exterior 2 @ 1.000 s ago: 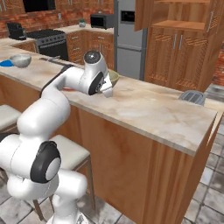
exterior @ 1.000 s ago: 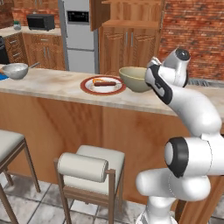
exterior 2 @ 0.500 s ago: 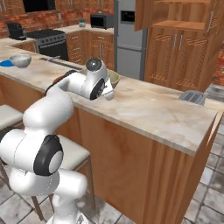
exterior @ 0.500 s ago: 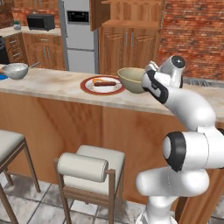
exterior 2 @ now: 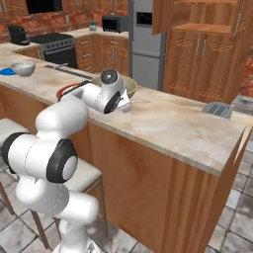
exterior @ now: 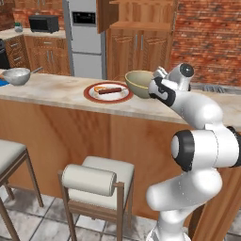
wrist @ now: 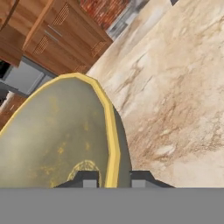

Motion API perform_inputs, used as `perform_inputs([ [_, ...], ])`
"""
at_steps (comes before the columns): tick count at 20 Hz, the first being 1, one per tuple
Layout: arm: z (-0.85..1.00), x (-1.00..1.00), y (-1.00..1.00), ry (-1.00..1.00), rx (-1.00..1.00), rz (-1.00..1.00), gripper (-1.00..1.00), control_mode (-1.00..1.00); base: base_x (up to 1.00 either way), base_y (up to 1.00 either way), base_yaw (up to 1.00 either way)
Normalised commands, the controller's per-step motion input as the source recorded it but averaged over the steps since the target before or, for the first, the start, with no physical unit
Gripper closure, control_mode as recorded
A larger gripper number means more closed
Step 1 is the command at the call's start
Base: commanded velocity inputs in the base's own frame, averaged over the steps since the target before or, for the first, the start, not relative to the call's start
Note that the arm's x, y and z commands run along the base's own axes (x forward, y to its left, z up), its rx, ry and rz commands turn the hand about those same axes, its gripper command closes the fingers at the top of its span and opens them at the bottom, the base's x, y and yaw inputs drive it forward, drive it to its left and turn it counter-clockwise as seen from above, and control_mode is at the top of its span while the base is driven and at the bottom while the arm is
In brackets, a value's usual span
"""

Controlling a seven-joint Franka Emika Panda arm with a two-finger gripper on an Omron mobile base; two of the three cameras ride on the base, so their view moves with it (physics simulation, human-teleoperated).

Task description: Take the smaller bowl and place it next to the appetizer plate on the dining counter , and place the larger bowl next to the plate with cooked food.

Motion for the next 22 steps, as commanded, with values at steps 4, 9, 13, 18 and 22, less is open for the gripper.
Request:
perform_inputs([
  [4, -0.07, 0.0, 0.0, -0.08, 0.0, 0.0, -1.0, -1.0, 0.0, 0.0, 0.0],
  [9, 0.0, -0.16, 0.0, -0.1, 0.0, 0.0, -1.0, -1.0, 0.0, 0.0, 0.0],
  [13, 0.29, -0.22, -0.01, -0.06, 0.0, 0.0, -1.0, -1.0, 0.0, 0.0, 0.0],
  [18, 0.83, -0.19, -0.2, 0.0, 0.08, 0.03, -1.0, -1.0, 0.0, 0.0, 0.0],
  [22, 1.0, -0.06, -0.46, 0.01, 0.18, 0.17, -1.0, -1.0, 0.0, 0.0, 0.0],
])
